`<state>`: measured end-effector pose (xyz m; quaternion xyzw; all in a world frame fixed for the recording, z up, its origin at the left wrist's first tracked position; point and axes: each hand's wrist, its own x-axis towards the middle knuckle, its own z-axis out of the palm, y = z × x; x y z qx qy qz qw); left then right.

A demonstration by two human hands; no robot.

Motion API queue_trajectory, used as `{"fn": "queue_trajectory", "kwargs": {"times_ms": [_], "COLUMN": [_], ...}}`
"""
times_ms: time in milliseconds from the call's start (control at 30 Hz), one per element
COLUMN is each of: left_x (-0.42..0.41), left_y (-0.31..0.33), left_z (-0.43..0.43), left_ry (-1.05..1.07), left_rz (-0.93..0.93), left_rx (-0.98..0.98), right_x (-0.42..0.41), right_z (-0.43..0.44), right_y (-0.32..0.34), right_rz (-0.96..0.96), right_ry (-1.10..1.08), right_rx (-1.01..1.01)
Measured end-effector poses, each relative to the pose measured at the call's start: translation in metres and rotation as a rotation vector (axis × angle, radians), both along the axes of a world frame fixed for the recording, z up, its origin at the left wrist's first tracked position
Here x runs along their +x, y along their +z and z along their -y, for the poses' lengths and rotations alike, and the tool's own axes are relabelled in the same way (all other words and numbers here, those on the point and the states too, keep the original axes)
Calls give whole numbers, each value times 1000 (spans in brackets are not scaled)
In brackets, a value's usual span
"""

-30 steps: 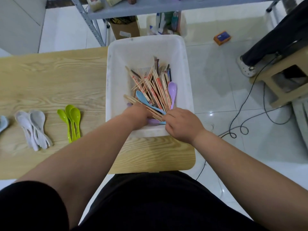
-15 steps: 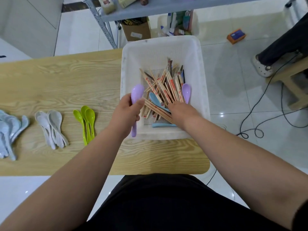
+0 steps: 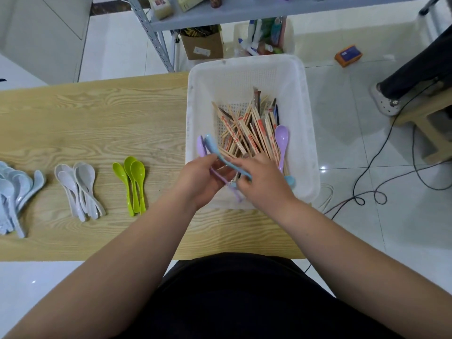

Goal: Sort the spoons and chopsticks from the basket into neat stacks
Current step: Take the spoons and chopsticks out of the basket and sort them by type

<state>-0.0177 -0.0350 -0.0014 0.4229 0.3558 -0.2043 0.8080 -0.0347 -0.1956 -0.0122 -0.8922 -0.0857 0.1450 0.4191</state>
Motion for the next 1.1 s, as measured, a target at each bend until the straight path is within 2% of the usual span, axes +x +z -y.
{"fn": "queue_trajectory", "kwargs": {"times_ms": [100, 200, 267, 367, 433, 633, 833, 933, 1000, 1100], "left_x": [3, 4, 2, -2, -5, -12, -15, -16, -15, -13], "left_y": [0, -2, -3, -5, -6, -6, -6, -4, -4, -5], "left_z": [3, -2, -7, -13, -13, -16, -21, -22, -23, -22], "left_ry": [-19, 41, 42, -12, -23, -34, -40, -30, -23, -52], "left_rz": [25, -5, -18, -40, -63, -91, -91, -101, -105, -117], "left_rx": [52, 90, 77, 79, 76, 64, 26, -2, -23, -20], "right_x": [-8, 8, 26, 43, 48, 53, 52, 49, 44, 29], "right_z": [-6, 12, 27, 33, 27, 11, 14, 18, 22, 24], "right_y": [2, -4, -14, -26, -27, -30, -24, -15, -6, 7], "right_rz": [-3, -28, -98, -308, -357, -360, -386, -301, -156, 132], "right_ry": [146, 88, 129, 435, 553, 682, 614, 570, 407, 202], "right_rx": [37, 24, -205, -606, -695, -840, -710, -674, -513, -112]}}
